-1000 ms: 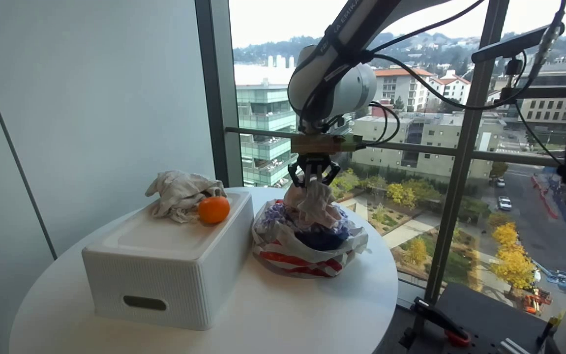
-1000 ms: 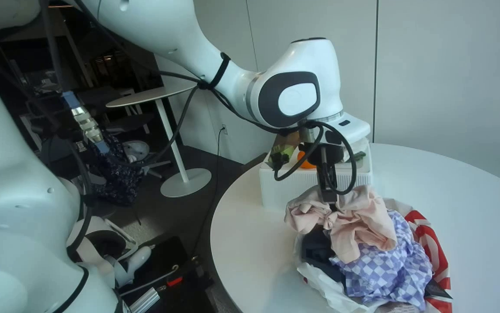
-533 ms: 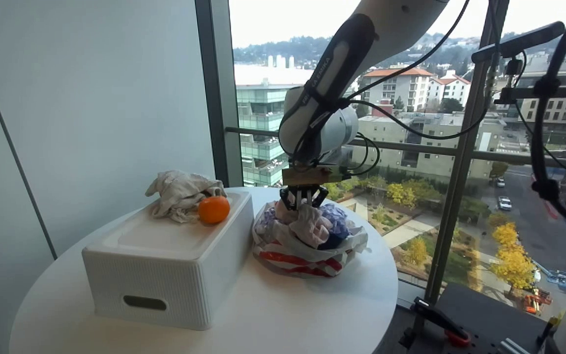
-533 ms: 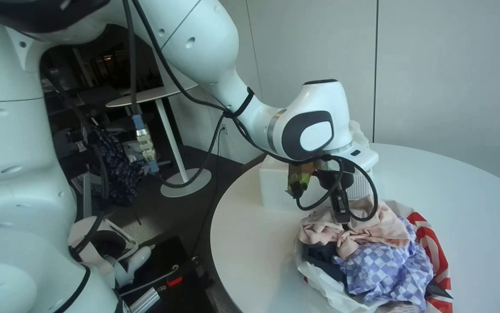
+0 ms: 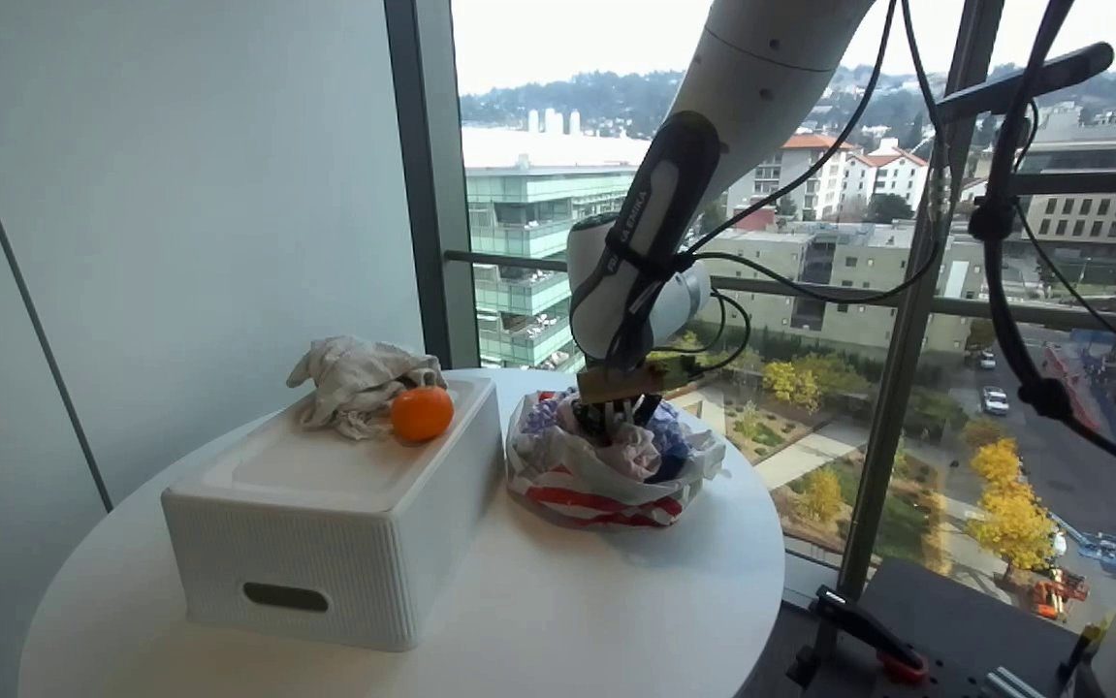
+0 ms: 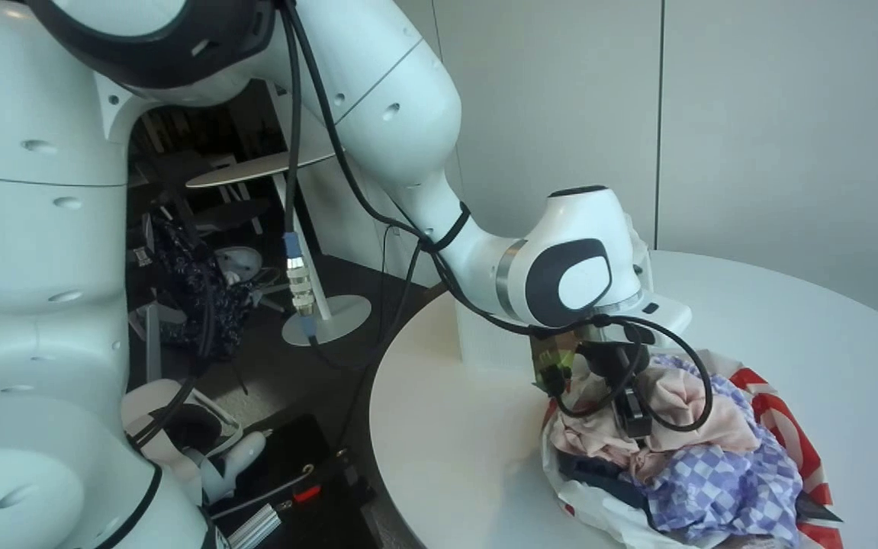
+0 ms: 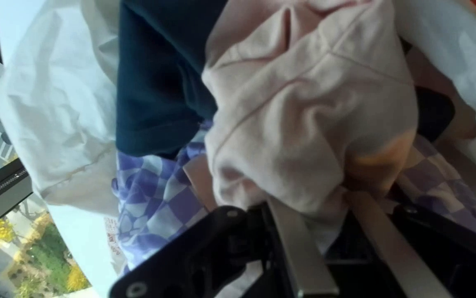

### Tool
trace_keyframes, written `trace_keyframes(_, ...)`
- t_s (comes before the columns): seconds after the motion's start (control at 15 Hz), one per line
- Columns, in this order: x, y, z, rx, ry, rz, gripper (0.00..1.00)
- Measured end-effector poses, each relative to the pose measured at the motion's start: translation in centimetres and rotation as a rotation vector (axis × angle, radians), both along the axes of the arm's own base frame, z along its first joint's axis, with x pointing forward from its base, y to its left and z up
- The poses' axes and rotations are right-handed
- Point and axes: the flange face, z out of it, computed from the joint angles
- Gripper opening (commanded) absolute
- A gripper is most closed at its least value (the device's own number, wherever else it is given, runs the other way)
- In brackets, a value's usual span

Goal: Place some of the clothes in the plastic bag

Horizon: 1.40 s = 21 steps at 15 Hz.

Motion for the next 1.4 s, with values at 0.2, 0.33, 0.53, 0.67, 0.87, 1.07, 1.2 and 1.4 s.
trace_keyframes(0.2, 0.0, 0.7, -1.1, 0.004, 0.003, 0.008, 0.46)
trace_keyframes(0.33, 0.1, 0.8, -1.1, 0.006, 0.000, 0.000, 0.58)
trace_keyframes(0.53, 0.2, 0.7, -0.3, -0.006, -0.002, -0.004, 0.83)
trace_keyframes(0.67, 0.4, 0.6, 1.8, -0.046, -0.017, 0.022, 0.98)
trace_keyframes(0.87, 0.8, 1.0, 7.2, -0.131, -0.091, 0.064, 1.00)
trace_keyframes(1.07, 0.6, 2.4, 12.9, -0.217, -0.160, 0.088, 1.00)
trace_keyframes(1.2, 0.1, 3.6, 15.8, -0.261, -0.186, 0.098, 1.00)
trace_keyframes(1.4, -1.3, 6.9, 17.8, -0.253, -0.170, 0.130, 1.00)
